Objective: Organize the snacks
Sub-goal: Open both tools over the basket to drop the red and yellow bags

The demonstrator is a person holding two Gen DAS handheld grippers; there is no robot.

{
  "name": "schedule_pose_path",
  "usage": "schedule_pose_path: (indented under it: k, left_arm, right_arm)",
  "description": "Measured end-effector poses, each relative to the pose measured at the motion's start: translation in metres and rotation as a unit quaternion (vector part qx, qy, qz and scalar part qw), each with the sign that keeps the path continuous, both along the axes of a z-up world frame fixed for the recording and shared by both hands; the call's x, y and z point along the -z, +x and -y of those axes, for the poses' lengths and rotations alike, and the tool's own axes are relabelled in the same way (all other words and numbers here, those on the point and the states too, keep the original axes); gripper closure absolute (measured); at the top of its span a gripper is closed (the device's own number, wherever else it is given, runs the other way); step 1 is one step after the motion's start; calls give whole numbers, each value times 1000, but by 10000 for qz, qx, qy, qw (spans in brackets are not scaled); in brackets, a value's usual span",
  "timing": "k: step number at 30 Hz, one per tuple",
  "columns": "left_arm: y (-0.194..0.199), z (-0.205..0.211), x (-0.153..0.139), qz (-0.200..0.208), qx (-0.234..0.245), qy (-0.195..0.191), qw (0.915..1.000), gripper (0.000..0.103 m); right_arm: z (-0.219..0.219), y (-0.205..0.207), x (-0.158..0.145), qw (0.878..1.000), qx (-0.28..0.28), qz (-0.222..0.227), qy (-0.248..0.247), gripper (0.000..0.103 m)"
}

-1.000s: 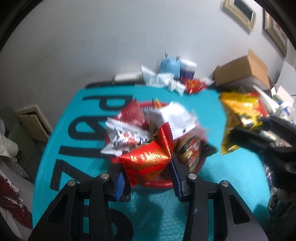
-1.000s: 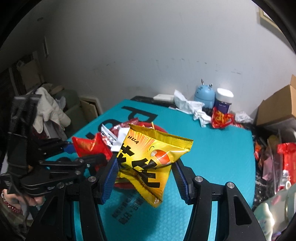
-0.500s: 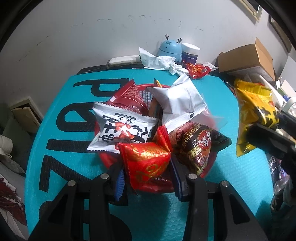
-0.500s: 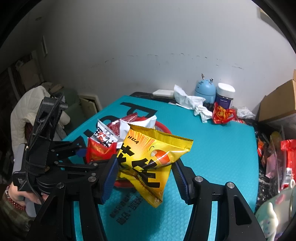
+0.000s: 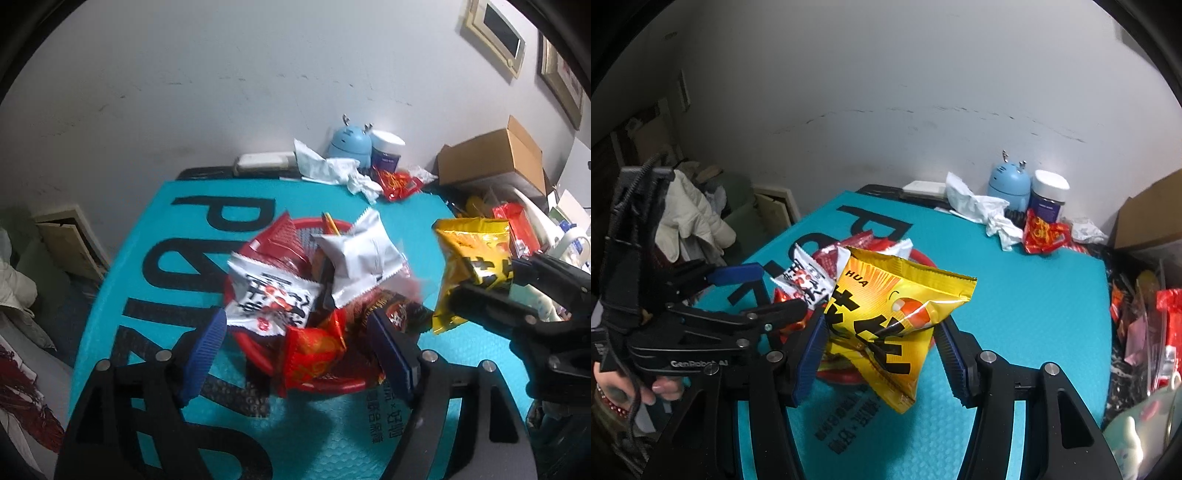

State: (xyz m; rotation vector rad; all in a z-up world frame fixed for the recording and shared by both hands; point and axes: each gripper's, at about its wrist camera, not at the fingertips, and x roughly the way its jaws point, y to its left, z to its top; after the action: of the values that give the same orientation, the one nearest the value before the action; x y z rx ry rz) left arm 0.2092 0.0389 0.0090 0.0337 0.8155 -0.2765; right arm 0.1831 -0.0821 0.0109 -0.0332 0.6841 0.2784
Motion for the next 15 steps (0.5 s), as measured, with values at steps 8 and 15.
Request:
schedule_pose_path:
  k: [8,15]
  left_arm:
    - [2,-29,-10,206,-456,160,9986,25]
    - [5,-54,-5,175,-766,171,9968,25]
  right_arm:
    - [-29,21,-5,9992,-380,83,32,45]
    - [-53,45,4,9981,-619,36,-66,44]
